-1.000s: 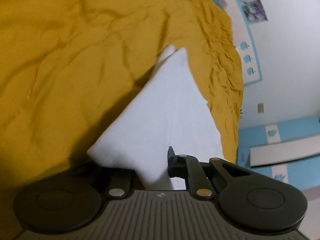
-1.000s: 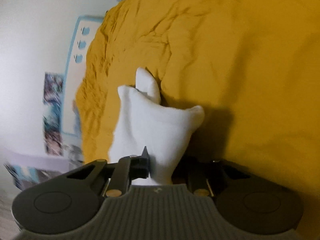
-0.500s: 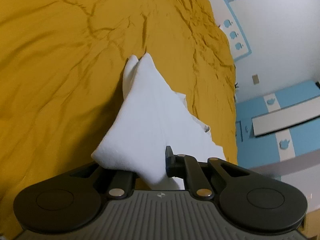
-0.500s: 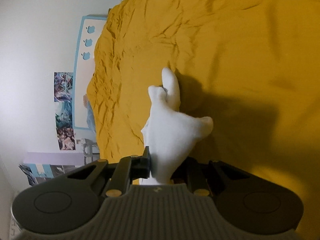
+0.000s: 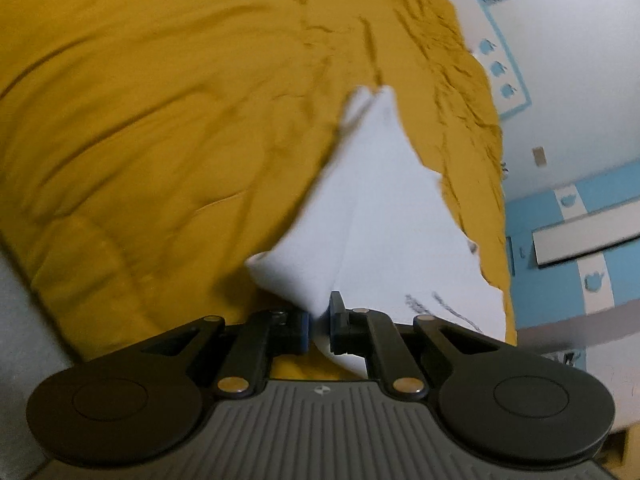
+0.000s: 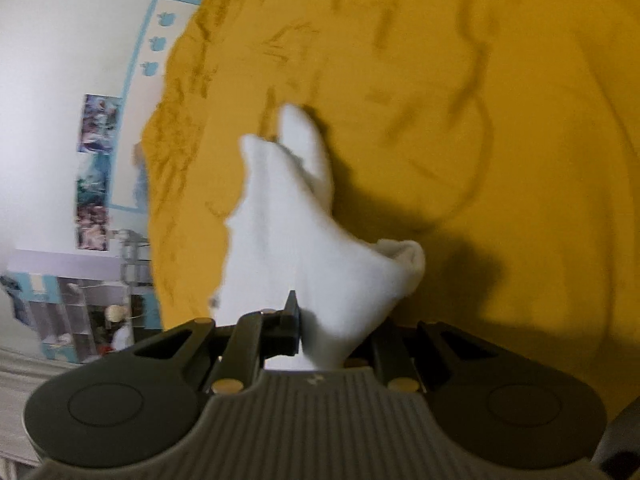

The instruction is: Fold small clothes

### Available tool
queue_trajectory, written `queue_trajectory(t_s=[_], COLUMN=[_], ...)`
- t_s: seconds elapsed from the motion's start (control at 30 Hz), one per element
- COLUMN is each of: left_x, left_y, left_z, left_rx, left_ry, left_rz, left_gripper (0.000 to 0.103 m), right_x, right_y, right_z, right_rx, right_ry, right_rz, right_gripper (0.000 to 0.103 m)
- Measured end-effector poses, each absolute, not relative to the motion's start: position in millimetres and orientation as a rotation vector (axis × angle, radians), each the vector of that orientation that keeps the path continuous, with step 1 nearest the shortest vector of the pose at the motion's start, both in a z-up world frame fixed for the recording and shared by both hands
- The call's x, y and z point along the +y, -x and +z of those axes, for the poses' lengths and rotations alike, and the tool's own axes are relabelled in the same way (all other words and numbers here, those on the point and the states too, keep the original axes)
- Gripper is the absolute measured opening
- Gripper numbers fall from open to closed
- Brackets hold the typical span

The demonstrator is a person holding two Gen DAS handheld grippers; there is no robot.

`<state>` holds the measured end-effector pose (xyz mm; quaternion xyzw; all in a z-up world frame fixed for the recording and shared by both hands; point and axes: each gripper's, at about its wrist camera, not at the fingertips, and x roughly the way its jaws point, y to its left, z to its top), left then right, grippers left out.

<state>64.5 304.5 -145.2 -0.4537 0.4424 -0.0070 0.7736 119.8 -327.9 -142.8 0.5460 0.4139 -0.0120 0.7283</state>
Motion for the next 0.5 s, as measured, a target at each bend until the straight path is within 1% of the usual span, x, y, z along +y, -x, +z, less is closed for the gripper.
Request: queue_trajectory(t_s=[0.03,0.07,0.1,0.17,0.23,0.27,0.33,0.4,0.47,0.5], left_x=[306,307,307,307,302,298,292,284,274,268], left_y=[-61,-58,-55,-49,-40,-37,-32,-30,-37,-44], left_z=[-144,-140,-135,-120,-103,-94,-74,-56,-40,-35], left_rx=[0.947,0.932,0.918,0.867,0.798,0.755,0.649,0.535,0.465,0.456], left_ry=[0.978,0.953,0.915,0.799,0.673,0.613,0.527,0.519,0.524,0.522], left_rz=[-0.009,0.0,0.01,0.04,0.095,0.136,0.166,0.124,0.035,-0.014], left_gripper=[0.012,0.014,0.023,0.03,0.049,0.052,0.053,0.056,0.057,0.057], right_x=[-328,-329,-331,-337,-343,-345,-344,-336,-317,-307], right_y=[-117,-116,-116,-113,-106,-103,-95,-88,-82,-82], right_z=[-147,-150,-150,-144,-129,-118,-94,-69,-46,-38], right_rx=[0.925,0.935,0.939,0.944,0.927,0.914,0.86,0.765,0.639,0.587], right_ry=[-1.205,-1.213,-1.217,-1.195,-1.096,-1.018,-0.807,-0.589,-0.431,-0.382], right_rz=[-0.043,-0.056,-0.067,-0.095,-0.141,-0.168,-0.239,-0.263,-0.191,-0.13], right_gripper=[0.012,0.015,0.019,0.028,0.034,0.035,0.037,0.037,0.036,0.026])
